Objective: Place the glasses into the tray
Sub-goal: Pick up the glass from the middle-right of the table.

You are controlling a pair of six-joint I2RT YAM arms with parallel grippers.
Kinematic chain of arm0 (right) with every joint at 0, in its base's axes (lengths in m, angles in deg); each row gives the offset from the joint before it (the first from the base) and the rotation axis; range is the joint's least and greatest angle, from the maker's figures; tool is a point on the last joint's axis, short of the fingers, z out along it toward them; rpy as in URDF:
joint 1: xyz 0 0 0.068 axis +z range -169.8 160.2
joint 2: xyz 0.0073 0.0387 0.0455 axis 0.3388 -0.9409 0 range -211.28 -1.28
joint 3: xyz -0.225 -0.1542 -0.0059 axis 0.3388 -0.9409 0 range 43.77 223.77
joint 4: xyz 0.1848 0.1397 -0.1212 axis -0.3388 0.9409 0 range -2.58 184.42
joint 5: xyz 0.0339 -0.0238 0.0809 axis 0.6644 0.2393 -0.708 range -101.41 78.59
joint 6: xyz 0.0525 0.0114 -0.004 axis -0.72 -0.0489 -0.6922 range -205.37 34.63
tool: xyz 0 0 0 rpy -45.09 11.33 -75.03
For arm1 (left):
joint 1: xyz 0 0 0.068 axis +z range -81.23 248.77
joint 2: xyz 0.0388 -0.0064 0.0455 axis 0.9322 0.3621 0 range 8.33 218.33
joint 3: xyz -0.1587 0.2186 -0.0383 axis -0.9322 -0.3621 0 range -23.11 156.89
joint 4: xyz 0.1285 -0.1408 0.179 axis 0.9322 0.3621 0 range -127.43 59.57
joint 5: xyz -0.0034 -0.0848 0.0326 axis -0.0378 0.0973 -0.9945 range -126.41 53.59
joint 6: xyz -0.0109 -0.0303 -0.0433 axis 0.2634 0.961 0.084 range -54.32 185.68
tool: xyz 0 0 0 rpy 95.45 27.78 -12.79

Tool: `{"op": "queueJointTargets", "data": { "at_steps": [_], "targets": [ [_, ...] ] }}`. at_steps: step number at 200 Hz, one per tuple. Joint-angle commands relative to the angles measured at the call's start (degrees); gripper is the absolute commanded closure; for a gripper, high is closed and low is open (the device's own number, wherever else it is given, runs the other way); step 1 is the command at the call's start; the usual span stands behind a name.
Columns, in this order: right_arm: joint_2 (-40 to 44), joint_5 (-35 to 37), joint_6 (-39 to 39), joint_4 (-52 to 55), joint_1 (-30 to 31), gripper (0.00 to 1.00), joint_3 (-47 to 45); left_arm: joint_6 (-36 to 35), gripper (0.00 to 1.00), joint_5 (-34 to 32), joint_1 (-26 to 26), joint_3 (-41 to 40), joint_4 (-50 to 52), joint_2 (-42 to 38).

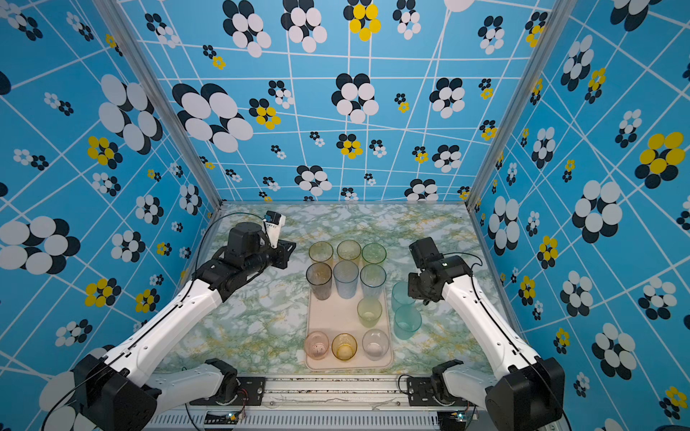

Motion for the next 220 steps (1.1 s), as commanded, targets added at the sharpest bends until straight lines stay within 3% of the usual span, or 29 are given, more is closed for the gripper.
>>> {"op": "queueJointTargets", "data": {
  "at_steps": [1,220],
  "targets": [
    [-1.04,-1.43,0.24,-1.49,-0.45,0.76,-0.78,0.46,0.79,1.15,0.6,-0.43,-1.17,0.06],
    [-6.72,-3.9,2.79,-4.47,-2.09,0.85,-1.31,0.28,0.79,1.08,0.76,0.67,-0.76,2.22]
  ]
}}
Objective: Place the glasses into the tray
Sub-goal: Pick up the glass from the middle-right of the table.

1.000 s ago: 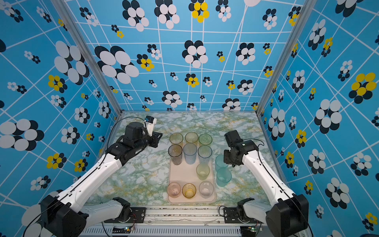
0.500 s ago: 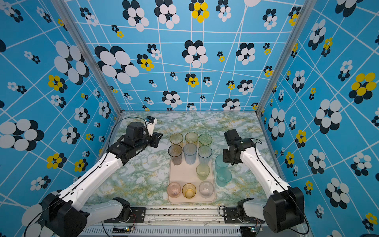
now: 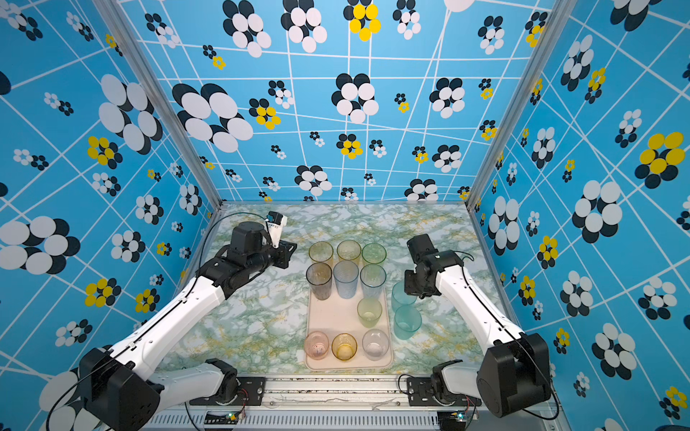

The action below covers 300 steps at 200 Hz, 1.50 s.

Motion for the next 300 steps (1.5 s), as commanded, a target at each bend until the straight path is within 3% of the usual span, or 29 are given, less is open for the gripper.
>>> {"op": "queueJointTargets", "data": {
  "at_steps": [1,177,300],
  "targets": [
    [-0.71,-0.62,0.74,-0.26,-0.39,0.85,-1.07,0.31,0.79,0.61,0.41,0.7,-0.72,0.38],
    [-0.2,0.41,1.55,1.99,-0.87,0.98,-1.13,0.13,0.79,0.25,0.49,0.47,0.08,0.2],
    [12.65,8.3,1.77,5.24,-0.9,0.99,5.19,-0.2,0.8,-0.82,0.46,1.13,2.0,2.35]
  ]
}}
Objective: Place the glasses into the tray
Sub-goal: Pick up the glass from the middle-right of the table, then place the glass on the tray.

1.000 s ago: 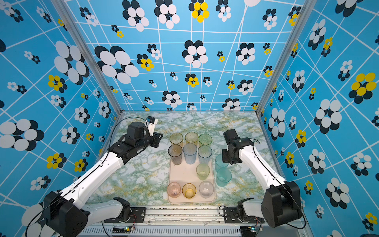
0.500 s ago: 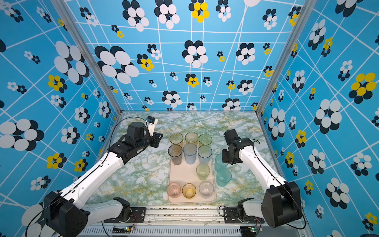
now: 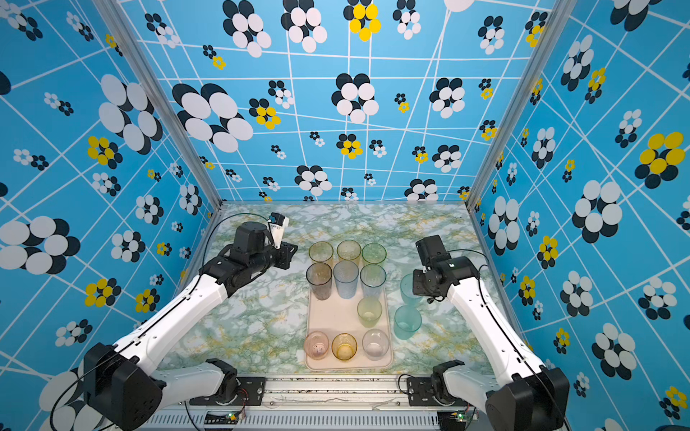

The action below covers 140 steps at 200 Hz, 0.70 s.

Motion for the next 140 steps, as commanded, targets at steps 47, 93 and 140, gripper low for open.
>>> {"op": "queueJointTargets", "data": {
  "at_steps": [47,93,140],
  "targets": [
    [6.19,2.25,3.99,4.8,-0.33,0.99,11.81,-1.08,0.8,-3.08,0.65,2.09,5.0,0.5],
    [7.98,-3.42,8.18,6.19,-0.35,0.99,18.96,-0.69,0.79,-2.86,1.25,2.54,7.18,0.46],
    [8.66,-15.74,10.11,4.07,3.46,1.0,20.42,0.76,0.79,-0.96,2.12,2.3,7.86,0.56]
  ]
}}
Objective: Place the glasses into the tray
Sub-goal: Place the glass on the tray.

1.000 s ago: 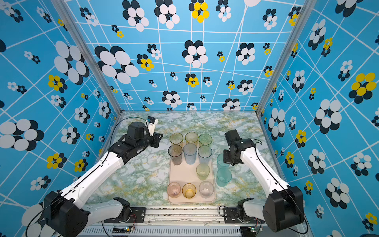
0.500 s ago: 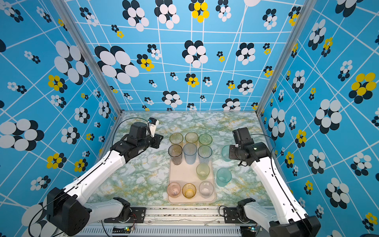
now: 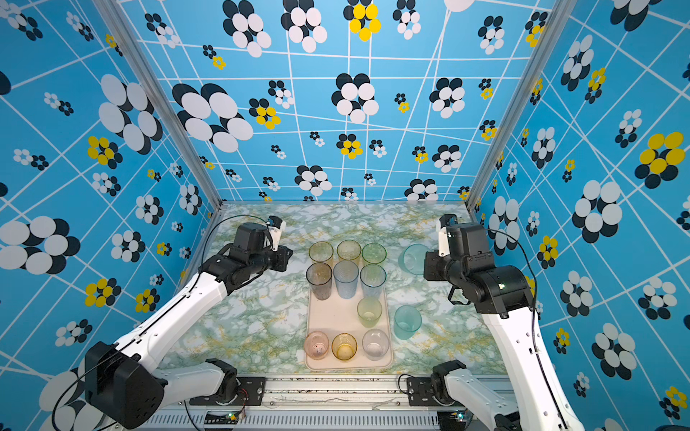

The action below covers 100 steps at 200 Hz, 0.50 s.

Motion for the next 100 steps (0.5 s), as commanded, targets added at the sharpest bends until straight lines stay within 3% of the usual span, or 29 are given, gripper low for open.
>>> {"op": "queueJointTargets", "data": {
  "at_steps": [1,58,100],
  "targets": [
    [0.62,-7.83,1.93,-0.9,3.11,1.0,0.64,0.74,0.79,1.0,0.65,1.58,1.74,0.0],
    [-3.59,-8.07,1.25,-4.74,20.99,1.0,0.08,1.1,0.8,2.17,0.97,3.54,2.71,0.6],
    [-10.71,-7.04,0.31,-7.25,28.28,1.0,-3.77,1.1,0.8,2.39,0.97,3.81,3.06,0.6]
  ]
}}
